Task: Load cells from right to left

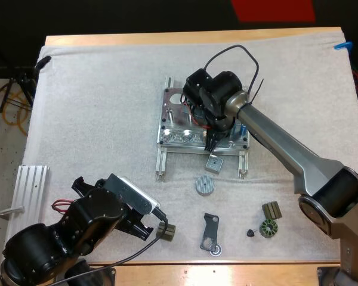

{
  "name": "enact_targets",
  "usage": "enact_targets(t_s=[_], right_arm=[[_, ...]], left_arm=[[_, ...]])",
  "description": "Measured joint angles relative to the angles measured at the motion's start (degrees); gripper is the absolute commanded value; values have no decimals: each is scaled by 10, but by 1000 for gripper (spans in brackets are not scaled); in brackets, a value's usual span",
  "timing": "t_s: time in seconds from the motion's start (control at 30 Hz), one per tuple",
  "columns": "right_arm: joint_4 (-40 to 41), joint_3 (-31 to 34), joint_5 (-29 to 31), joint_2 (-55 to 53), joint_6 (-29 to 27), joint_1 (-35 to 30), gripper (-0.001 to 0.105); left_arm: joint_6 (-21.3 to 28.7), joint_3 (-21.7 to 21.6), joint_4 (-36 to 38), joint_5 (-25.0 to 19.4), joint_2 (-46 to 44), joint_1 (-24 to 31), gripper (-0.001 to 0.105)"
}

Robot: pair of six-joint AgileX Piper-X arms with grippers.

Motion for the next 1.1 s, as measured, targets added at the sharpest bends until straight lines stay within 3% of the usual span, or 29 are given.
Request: enact_targets(t_s=[1.1], right_arm=[[5,0,-8,0,0,0,0]], left_arm=[[13,0,0,0,0,0,57]])
